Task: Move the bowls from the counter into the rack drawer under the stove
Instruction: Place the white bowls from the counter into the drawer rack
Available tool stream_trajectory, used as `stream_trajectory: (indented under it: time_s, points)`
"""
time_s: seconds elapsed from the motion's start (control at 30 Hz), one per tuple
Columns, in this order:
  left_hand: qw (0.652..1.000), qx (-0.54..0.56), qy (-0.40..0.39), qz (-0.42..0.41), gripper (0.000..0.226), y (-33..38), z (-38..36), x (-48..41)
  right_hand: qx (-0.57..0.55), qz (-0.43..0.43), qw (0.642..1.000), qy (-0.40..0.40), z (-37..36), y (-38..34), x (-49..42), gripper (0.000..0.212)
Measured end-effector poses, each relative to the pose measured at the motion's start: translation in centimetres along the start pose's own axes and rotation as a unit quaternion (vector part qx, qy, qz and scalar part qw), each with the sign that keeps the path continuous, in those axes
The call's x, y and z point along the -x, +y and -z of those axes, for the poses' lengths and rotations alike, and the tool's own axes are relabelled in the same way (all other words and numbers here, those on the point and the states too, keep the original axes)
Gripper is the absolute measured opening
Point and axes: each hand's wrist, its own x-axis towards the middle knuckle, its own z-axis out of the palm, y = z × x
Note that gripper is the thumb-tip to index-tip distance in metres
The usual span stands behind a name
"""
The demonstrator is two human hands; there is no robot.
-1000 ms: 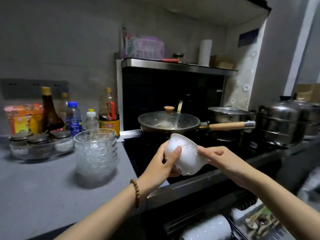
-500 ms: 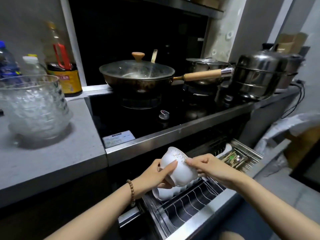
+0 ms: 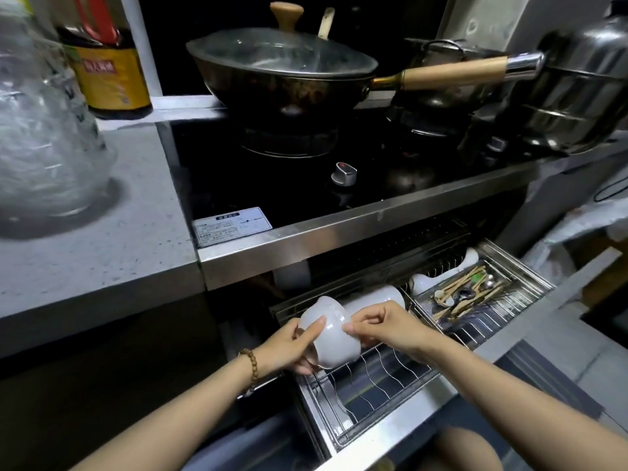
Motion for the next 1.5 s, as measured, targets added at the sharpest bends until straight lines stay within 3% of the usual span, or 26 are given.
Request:
stream_trajectory:
  time_s: [0.07,0.17,0.33,0.43,0.57,0.7,0.87,1.03,1.27,1.5]
  points:
    - [0.999,0.001,0.033,-0.025,0.054,-1.2,0.3,-0.7,-0.003,-0.02,1.0,-0.005,0.0,0.7,-1.1,0.006]
    - [0.989,-0.096,0.086,-0.072,0.059,-3.2,1.5,-1.9,-0.02,-0.039,0.999,-0.003,0.0,2.2,-2.8,0.009]
    - [0.955,-0.25,0.108,-0.117,0.107,-6.1,2.4,-3.1,-0.039,-0.072,0.997,-0.016,-0.2,4.2,-5.8,0.006]
    - [0.94,-0.306,0.096,-0.113,0.12,-7.4,2.4,-3.9,-0.046,-0.093,0.994,-0.02,-0.5,5.1,-7.4,0.007]
    - [0.927,-0.351,0.082,-0.107,0.12,-8.8,2.0,-4.6,-0.036,-0.118,0.992,-0.013,-0.8,6.0,-9.1,0.023]
    - [0.916,-0.38,0.088,-0.095,0.122,-8.9,1.2,-4.5,-0.036,-0.133,0.991,0.001,-1.2,6.9,-10.3,0.022]
    - [0.905,-0.398,0.104,-0.113,0.108,-9.8,0.6,-4.9,-0.049,-0.147,0.988,0.012,-1.8,8.2,-11.1,0.008]
    - [0.894,-0.422,0.107,-0.104,0.103,-9.9,0.4,-5.1,-0.048,-0.149,0.987,0.025,-2.4,8.5,-11.6,0.014]
    - [0.882,-0.448,0.113,-0.089,0.104,-9.4,0.1,-5.3,-0.022,-0.11,0.988,0.104,-2.8,9.2,-12.3,0.012]
    - [0.88,-0.456,0.111,-0.072,0.105,-9.2,0.1,-5.5,-0.033,-0.107,0.989,0.094,-2.1,8.9,-12.2,0.012]
